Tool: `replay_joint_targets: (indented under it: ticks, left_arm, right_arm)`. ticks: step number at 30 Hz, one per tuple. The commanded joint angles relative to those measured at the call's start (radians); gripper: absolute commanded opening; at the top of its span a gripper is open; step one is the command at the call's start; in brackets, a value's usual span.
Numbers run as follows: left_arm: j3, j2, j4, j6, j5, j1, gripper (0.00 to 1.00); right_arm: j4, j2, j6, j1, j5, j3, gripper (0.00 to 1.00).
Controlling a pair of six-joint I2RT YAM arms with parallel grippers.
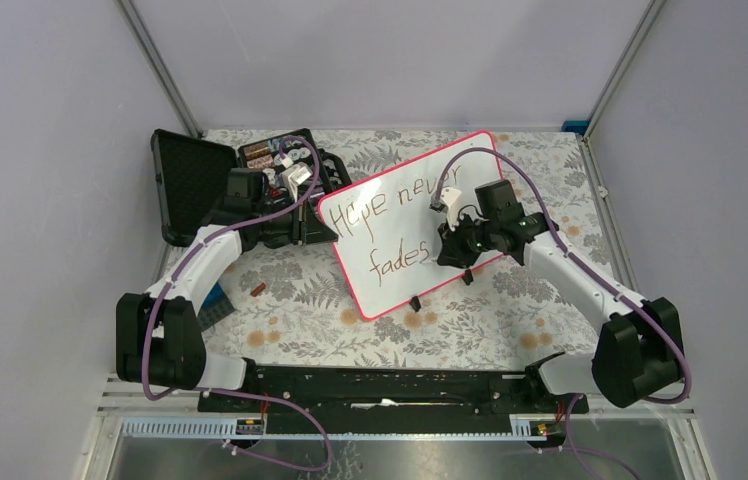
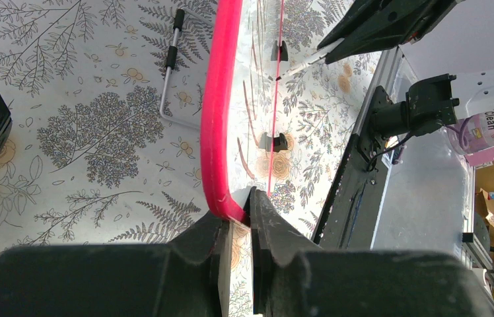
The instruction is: Write a sentence on the whiteboard
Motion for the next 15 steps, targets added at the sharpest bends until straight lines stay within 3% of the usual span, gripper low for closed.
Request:
replay_joint_targets:
  ticks: [1,7,15]
  left_arm:
    - [0.02,0.013,-0.012,0.105,-0.035,-0.033,0.0]
    - [0.018,0.014,-0.015,0.108,-0.033,-0.033,0.0]
    - [0.02,0.007,-0.015,0.108,-0.031,-0.033,0.0]
  right_arm:
    - [-0.022,-0.056,-0.003,-0.008,-0.086,0.039,0.0]
    - [-0.066,-0.08,-0.025,-0.052,-0.119,0.056,0.0]
    - [-0.069,-0.064,-0.052,-0.088,-0.046,0.063,0.0]
